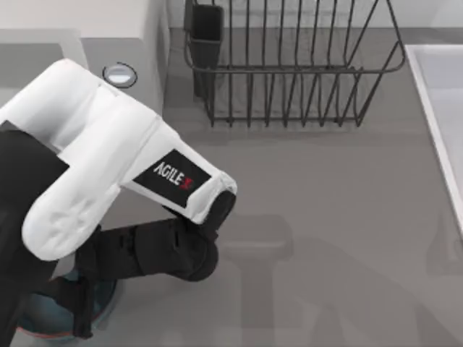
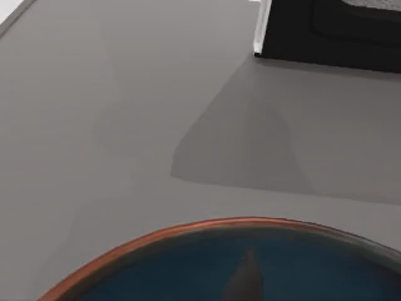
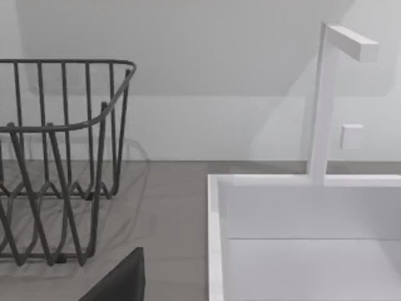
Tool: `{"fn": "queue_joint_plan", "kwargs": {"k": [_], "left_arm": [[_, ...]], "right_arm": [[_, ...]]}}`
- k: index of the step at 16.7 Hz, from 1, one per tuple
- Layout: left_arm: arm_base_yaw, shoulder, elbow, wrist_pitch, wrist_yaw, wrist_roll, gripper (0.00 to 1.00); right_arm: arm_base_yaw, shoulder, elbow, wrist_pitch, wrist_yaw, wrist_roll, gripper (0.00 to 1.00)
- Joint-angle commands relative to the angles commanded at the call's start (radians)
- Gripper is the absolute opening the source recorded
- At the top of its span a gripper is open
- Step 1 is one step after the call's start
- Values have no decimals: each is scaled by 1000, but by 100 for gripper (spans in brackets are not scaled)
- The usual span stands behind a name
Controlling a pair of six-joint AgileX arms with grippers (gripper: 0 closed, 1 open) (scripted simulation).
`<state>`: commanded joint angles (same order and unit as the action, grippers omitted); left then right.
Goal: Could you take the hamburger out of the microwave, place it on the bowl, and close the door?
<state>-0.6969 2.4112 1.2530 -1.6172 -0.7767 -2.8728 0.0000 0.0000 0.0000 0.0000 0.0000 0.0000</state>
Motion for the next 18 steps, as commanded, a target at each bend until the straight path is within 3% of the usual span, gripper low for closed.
{"fn": "queue_joint_plan", "kwargs": {"k": [12, 18], "left_arm": [[0, 0, 0, 0, 0, 0, 98], [0, 0, 0, 0, 0, 0, 100]], "right_arm": [[0, 0, 0, 0, 0, 0, 100], [0, 0, 0, 0, 0, 0, 100]]}}
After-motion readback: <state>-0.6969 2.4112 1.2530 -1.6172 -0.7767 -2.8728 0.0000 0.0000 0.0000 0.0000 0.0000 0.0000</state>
